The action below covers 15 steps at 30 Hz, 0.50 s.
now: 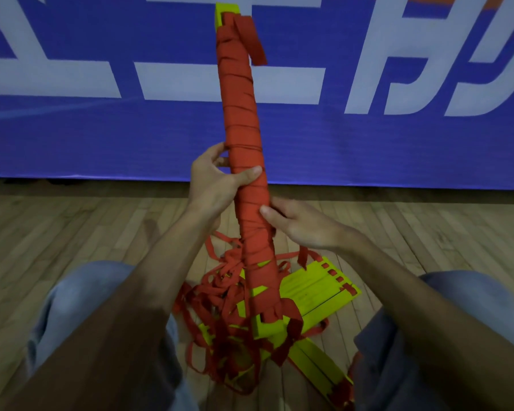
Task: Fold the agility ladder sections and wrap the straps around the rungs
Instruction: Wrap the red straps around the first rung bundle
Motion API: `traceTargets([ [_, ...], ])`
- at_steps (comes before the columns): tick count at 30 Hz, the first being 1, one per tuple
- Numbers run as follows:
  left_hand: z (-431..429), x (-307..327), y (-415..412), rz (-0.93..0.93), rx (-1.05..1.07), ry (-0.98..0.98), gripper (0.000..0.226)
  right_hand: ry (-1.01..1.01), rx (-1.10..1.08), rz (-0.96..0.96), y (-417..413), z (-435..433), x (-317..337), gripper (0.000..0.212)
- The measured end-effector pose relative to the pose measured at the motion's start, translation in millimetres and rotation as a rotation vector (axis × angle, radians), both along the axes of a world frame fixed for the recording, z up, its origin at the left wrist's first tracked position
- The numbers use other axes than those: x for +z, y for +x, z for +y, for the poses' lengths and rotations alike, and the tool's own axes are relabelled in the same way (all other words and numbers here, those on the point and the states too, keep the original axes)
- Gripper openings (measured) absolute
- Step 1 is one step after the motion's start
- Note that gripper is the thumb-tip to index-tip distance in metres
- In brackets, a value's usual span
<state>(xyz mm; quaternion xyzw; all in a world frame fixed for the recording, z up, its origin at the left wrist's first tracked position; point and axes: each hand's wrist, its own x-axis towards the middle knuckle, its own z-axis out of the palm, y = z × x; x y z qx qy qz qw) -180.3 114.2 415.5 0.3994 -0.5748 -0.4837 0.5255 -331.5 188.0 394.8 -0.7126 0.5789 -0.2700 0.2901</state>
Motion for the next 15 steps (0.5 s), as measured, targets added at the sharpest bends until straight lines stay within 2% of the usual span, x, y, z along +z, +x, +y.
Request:
traceTargets([
  [2, -1, 0, 2, -0.027, -0.011, 0.001, 0.066, -0.055, 0.079, 0.140, -7, 0, 5, 0.028],
  [4, -1, 0, 3, -0.020, -0.041, 0.008, 0.066, -0.099, 0.112, 0.156, -13, -1, 8, 0.031],
  [9, 2, 7, 3, 0.126, -0.166, 0.105, 0.063, 0.022, 0.134, -0.169, -20, -1, 5, 0.035],
  [12, 3, 11, 6, 0.217, -0.243, 0.142, 0.069, 0.071, 0.081, -0.272, -19, 1, 4, 0.028],
  [14, 2, 13, 9, 0.279, -0.304, 0.157, 0.063, 0.133, 0.088, -0.385, -16, 1, 2, 0.024],
  [15, 2, 14, 10, 0.304, -0.341, 0.155, 0.057, 0.164, 0.124, -0.482, -13, 1, 1, 0.031],
])
